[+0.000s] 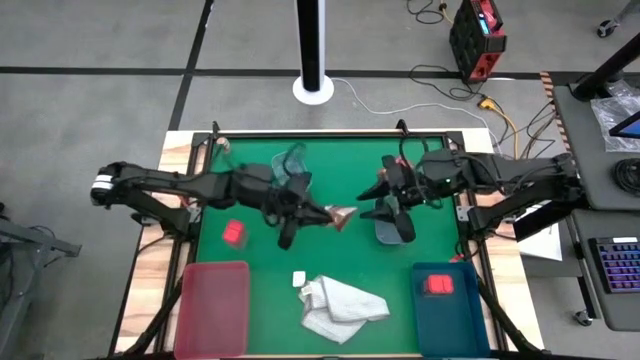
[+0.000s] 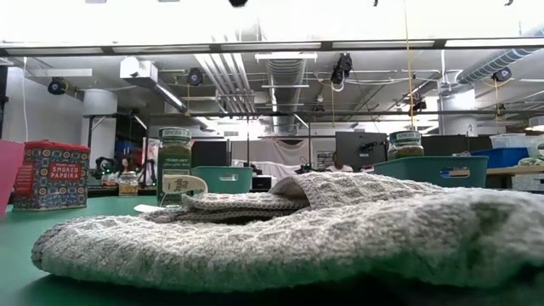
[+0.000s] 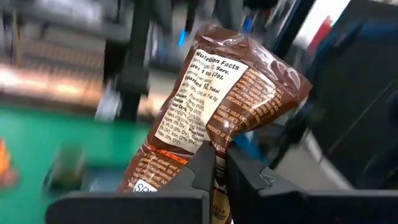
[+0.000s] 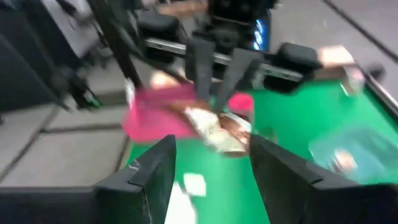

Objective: Sort spices by type
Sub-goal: Put the bottom orange spice pack into the pink bin

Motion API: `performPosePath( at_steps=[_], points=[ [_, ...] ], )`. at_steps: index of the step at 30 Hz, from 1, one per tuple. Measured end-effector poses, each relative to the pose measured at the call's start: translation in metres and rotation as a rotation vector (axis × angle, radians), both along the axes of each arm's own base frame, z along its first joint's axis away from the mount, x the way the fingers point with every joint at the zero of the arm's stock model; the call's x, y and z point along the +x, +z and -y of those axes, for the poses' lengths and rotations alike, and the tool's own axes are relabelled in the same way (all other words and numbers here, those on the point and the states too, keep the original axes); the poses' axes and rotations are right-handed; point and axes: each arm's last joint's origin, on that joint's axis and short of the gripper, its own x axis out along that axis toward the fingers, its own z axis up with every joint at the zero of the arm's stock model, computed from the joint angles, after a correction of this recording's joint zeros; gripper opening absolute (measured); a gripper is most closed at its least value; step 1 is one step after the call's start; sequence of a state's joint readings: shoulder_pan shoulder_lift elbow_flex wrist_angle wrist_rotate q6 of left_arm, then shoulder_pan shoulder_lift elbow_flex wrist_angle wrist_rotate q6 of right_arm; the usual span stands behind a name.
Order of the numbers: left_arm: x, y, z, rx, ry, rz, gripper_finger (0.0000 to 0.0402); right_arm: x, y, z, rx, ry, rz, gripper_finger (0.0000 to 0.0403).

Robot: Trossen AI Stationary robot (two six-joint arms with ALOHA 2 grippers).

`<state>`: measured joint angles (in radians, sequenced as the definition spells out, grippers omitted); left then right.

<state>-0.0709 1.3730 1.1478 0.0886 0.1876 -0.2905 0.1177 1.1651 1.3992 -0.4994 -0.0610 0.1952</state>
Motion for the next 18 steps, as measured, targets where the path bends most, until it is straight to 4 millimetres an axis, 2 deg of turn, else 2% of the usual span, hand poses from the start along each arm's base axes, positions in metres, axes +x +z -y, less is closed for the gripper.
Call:
performPosePath(
  at_steps=[2,4,13,18],
  points=[
    [-0.004,0.013,0.001,-0.008,-0.019,0.094,0.0005,0.007,0.003,-0.004,-0.009,0.018,0.063,0.0199],
    [-0.005,0.018,0.002,-0.019,-0.045,0.129,0.0005,0.013,0.005,-0.007,-0.026,0.033,0.110,0.0205],
    [0.002,0.016,0.003,-0.076,-0.055,0.154,0.0005,0.035,0.001,-0.012,-0.020,0.091,0.182,0.0220],
    [0.004,0.019,0.004,-0.083,-0.102,0.206,0.0005,0.041,0.000,-0.014,-0.022,0.114,0.209,0.0191]
  ],
)
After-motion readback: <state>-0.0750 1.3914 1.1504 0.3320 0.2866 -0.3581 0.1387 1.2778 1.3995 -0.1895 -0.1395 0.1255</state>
